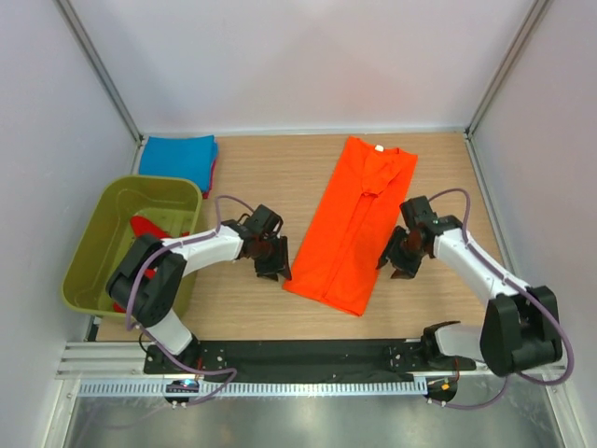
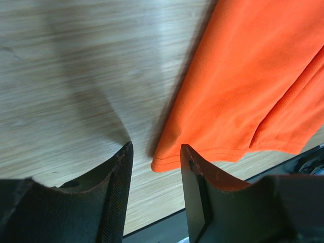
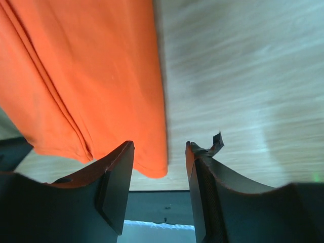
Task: Fold and stack the t-shirts
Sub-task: Fold the tshirt
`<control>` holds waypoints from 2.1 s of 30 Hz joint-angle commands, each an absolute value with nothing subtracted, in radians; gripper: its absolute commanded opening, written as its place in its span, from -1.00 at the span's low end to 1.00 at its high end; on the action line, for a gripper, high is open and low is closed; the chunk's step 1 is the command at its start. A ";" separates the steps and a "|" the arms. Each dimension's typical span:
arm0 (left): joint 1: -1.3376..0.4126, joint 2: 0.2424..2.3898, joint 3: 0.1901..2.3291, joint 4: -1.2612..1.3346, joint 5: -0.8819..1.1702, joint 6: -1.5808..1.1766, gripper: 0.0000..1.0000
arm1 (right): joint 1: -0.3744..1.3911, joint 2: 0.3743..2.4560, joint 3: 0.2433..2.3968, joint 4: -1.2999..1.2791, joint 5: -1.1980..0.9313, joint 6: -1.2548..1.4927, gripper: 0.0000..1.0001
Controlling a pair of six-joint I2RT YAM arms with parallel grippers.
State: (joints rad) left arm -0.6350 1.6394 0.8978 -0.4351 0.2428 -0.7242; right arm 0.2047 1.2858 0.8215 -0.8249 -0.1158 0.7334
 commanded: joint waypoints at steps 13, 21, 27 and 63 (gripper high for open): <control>-0.741 1.644 0.851 -0.357 0.186 -0.749 -0.37 | 0.551 1.133 0.621 -0.747 -0.046 0.948 0.04; -0.772 1.605 0.827 -0.387 0.132 -0.761 -0.37 | 0.641 1.193 0.624 -0.756 -0.005 0.986 0.01; -0.770 1.591 0.822 -0.403 0.133 -0.756 -0.31 | 0.670 1.189 0.598 -0.753 0.043 1.011 -0.07; -0.804 1.617 0.767 -0.276 0.331 -0.752 -0.09 | 0.689 1.003 0.495 -0.882 0.106 1.055 -0.97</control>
